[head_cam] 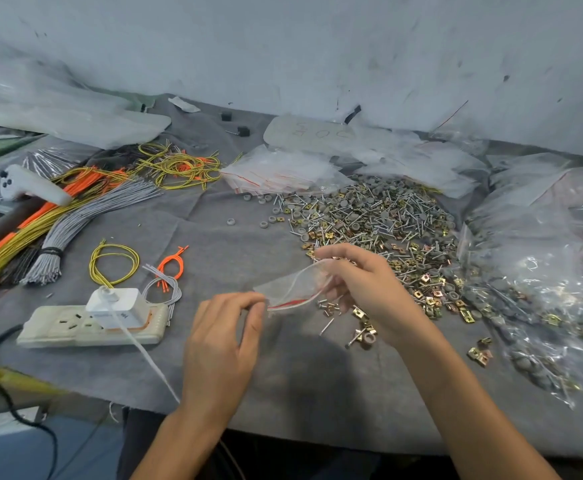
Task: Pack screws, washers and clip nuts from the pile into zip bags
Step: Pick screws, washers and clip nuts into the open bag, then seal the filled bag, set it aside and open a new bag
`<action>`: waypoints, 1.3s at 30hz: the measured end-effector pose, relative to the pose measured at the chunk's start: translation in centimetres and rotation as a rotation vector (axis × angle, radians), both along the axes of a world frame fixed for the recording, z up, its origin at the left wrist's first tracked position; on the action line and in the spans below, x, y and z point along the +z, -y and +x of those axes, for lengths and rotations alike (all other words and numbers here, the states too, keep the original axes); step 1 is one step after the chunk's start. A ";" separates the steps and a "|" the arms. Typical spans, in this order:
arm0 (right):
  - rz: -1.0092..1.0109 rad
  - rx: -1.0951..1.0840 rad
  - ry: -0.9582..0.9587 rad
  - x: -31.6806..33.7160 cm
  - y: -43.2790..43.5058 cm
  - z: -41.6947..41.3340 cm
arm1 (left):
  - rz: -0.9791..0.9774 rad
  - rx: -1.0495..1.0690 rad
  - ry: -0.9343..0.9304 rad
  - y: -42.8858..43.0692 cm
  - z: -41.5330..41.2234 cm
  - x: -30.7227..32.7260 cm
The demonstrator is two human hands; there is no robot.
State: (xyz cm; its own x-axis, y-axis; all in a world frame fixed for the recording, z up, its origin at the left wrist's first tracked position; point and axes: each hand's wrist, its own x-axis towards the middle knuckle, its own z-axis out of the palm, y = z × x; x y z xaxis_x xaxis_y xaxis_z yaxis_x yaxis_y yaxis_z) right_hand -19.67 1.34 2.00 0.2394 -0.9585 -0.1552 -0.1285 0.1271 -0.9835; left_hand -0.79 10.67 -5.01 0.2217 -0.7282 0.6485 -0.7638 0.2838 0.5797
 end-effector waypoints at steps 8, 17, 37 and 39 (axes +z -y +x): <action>0.122 -0.014 0.341 3.0 -0.3 -1.1 | 0.060 -0.184 -0.200 0.2 -0.8 3.3; 0.102 0.053 0.426 4.8 -1.4 -2.3 | 0.060 -0.217 -0.541 1.4 -1.4 5.4; 0.082 0.068 0.392 5.7 -3.9 -4.0 | -0.034 -0.301 -0.442 -0.5 -1.8 9.0; -0.045 0.040 0.223 6.0 -4.3 -4.4 | -0.045 -0.297 -0.428 -0.5 -1.9 9.1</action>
State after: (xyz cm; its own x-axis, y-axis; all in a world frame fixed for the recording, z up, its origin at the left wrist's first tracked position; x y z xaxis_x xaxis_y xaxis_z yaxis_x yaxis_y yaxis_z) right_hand -24.05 5.65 8.02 0.3009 -0.9523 -0.0512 0.0889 0.0814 -0.9927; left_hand -2.69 11.19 4.07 0.2618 -0.7735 0.5772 -0.3436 0.4841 0.8047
